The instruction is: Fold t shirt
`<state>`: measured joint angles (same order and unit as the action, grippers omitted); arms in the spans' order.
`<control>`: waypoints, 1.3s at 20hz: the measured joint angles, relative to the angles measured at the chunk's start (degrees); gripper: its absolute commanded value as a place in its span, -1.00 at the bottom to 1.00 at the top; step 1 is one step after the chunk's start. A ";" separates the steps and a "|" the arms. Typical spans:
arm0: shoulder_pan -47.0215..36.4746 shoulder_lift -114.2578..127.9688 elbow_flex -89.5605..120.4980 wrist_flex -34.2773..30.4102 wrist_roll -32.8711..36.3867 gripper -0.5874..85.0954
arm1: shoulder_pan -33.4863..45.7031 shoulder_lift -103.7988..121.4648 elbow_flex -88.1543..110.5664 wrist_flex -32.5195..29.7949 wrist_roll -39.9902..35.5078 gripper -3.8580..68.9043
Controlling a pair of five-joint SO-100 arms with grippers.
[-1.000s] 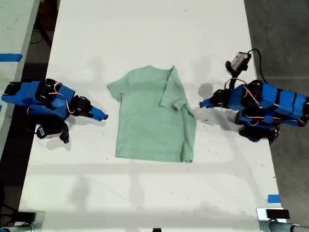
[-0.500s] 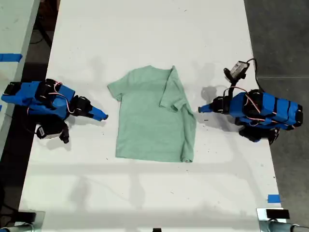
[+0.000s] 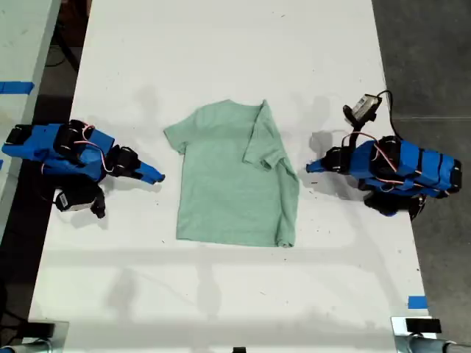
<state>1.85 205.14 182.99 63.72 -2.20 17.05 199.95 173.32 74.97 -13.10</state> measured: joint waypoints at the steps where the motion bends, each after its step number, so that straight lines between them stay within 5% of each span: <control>1: 0.00 0.00 0.00 0.00 0.00 -0.72 | 0.00 0.00 0.00 0.00 0.26 -0.81; 22: 0.00 0.00 0.09 0.00 0.00 -0.72 | -0.62 0.00 0.00 0.00 0.35 -0.81; 26: -8.00 0.00 0.18 0.00 0.00 -0.72 | 0.70 0.00 0.00 0.00 0.35 -0.81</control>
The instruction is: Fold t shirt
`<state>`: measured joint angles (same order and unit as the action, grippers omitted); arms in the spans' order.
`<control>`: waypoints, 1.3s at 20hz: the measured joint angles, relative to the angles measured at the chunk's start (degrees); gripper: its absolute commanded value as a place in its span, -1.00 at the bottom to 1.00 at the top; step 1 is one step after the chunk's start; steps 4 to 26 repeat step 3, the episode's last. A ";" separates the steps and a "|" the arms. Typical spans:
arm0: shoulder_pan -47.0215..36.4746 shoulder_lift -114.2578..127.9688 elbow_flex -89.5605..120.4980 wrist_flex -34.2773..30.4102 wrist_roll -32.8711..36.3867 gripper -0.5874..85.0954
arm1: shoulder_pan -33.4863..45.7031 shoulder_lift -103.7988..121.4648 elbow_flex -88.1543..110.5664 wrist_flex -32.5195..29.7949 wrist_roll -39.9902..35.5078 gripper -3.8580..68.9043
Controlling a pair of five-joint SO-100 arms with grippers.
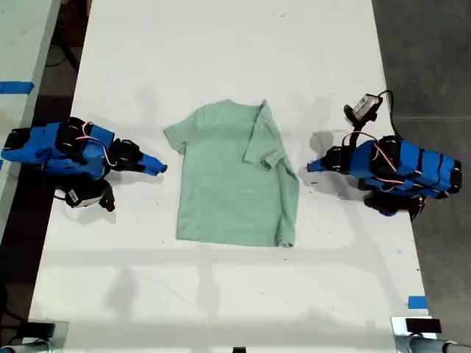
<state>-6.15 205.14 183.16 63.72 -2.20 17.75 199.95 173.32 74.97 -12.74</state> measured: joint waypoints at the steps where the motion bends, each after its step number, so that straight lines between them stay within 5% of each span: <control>1: -2.46 0.00 0.00 0.00 0.00 -0.72 | 0.09 0.00 0.00 0.00 0.00 -0.81; 26: -6.42 0.00 0.00 0.00 0.00 -0.72 | -0.09 0.00 0.09 0.00 0.00 -0.81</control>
